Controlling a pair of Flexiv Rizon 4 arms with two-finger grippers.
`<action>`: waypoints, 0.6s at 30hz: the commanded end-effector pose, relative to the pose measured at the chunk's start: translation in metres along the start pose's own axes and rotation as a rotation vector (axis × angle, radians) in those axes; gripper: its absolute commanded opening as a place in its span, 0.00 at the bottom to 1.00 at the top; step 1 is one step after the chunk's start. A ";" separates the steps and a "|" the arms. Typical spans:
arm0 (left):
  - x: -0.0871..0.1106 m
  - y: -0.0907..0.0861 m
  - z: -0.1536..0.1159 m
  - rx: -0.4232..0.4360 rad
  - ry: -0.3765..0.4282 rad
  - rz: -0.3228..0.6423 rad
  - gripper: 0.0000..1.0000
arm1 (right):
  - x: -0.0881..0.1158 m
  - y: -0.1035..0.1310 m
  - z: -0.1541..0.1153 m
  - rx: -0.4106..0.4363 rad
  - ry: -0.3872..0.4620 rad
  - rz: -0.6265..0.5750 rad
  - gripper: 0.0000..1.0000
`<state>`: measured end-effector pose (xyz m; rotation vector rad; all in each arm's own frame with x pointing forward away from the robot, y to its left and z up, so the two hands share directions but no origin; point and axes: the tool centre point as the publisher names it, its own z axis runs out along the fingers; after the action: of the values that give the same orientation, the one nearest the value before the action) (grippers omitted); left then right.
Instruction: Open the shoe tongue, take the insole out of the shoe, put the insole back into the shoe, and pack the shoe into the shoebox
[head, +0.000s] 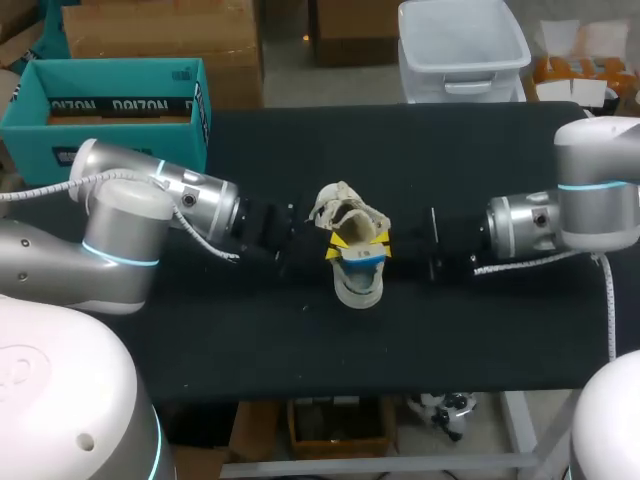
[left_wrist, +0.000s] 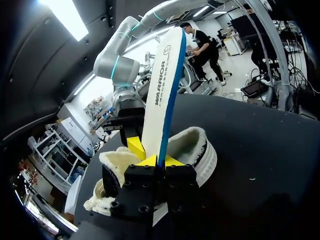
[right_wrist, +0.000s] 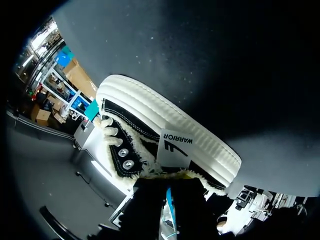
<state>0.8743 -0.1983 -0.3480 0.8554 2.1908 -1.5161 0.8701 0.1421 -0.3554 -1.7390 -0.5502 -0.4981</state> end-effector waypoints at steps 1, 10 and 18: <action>-0.002 0.006 0.009 0.003 0.000 -0.003 0.00 | 0.000 -0.002 0.004 0.002 0.001 -0.002 0.00; -0.001 0.004 0.009 0.013 -0.001 0.000 0.00 | -0.013 -0.028 -0.005 -0.050 -0.001 0.005 0.33; -0.001 0.002 0.009 0.017 -0.007 0.000 0.00 | -0.017 -0.044 -0.009 -0.072 -0.008 0.008 0.24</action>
<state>0.8740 -0.2041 -0.3482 0.8588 2.1822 -1.5331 0.8362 0.1426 -0.3370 -1.7723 -0.5450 -0.4956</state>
